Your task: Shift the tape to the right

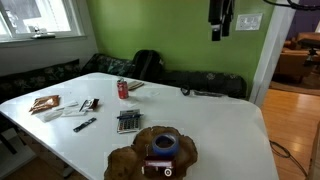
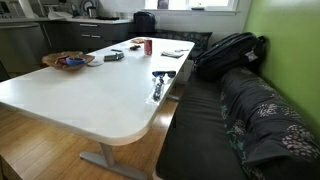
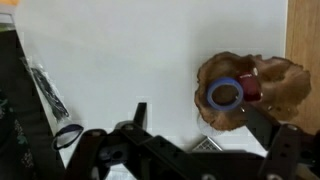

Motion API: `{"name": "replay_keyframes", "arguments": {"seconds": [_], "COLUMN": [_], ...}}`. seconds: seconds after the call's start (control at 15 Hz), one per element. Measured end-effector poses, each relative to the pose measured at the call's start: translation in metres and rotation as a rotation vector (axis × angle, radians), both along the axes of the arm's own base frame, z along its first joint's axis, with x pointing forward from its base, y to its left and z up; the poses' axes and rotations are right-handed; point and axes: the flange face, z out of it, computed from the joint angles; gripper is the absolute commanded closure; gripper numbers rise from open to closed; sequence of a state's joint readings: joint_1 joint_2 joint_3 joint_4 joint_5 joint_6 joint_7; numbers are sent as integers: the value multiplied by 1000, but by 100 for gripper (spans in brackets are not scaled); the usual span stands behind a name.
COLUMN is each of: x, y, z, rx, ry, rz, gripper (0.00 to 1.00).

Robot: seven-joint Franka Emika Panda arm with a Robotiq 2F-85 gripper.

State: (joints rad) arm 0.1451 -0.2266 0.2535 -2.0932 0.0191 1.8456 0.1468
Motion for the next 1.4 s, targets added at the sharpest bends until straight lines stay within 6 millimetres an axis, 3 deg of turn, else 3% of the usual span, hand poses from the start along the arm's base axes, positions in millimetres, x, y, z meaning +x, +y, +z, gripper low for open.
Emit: {"name": "replay_keyframes", "arguments": {"seconds": [0.13,0.33,0.53,0.73,1.07,1.27,1.4], "x": [13,27,28,27,31,42,53], "y": [16,49,82,95,97,91,85], "z": [-14,-63,-120,-160,-164,-171,-189], "rx": [79,166,227,263,274,271,267], "ry": [-87,-155,-94,2,13,0,-6], "rz": [-47,-90,-94,-123,-132,-271,-393], "gripper": [0,0,0,0,0,0,0]}}
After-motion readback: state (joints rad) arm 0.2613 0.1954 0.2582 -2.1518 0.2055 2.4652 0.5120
